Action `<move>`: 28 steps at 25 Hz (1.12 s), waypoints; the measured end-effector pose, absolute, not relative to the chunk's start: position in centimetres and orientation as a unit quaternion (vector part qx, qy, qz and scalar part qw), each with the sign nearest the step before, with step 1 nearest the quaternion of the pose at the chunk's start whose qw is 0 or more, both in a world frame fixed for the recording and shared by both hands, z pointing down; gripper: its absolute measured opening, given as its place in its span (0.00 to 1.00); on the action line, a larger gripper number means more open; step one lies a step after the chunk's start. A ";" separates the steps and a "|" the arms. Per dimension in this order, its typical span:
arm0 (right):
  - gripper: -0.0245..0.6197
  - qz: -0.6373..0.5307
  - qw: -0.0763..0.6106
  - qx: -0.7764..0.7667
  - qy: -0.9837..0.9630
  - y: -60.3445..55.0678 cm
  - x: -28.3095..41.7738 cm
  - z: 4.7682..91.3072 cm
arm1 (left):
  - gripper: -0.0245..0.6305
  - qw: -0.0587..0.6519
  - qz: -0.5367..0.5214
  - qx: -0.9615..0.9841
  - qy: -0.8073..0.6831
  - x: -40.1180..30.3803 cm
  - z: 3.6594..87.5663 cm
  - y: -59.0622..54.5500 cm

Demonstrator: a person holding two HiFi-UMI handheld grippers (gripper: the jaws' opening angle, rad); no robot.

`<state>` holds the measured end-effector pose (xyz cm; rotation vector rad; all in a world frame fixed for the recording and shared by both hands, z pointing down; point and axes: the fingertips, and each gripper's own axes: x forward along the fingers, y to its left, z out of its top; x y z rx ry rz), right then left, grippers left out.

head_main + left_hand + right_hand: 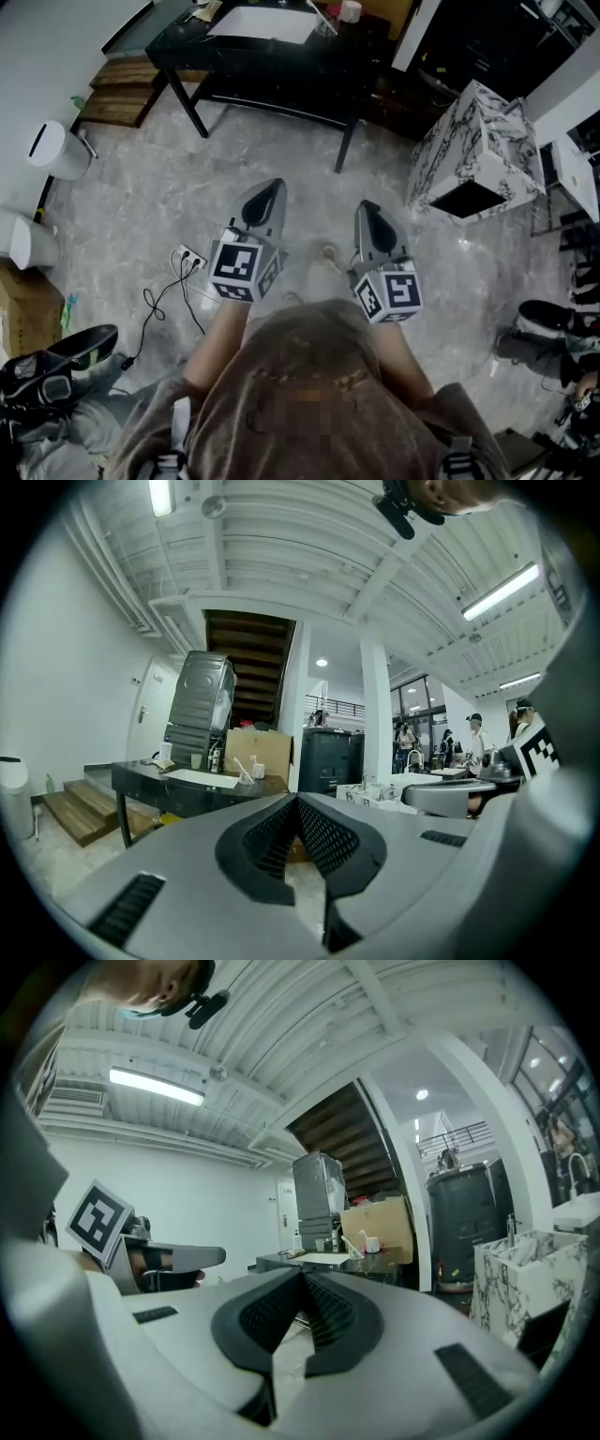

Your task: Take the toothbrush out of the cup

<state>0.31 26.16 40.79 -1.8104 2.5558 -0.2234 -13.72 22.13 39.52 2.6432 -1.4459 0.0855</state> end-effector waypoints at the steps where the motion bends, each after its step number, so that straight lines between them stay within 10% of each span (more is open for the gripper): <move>1: 0.05 -0.070 0.001 -0.579 0.812 26.1 0.3 40.8 | 0.03 0.065 0.029 0.875 -0.478 -13.8 39.7 22.0; 28: 0.05 -0.079 0.009 -0.575 0.815 9.2 4.0 42.4 | 0.03 0.069 0.033 0.885 -0.460 -9.2 41.5 6.8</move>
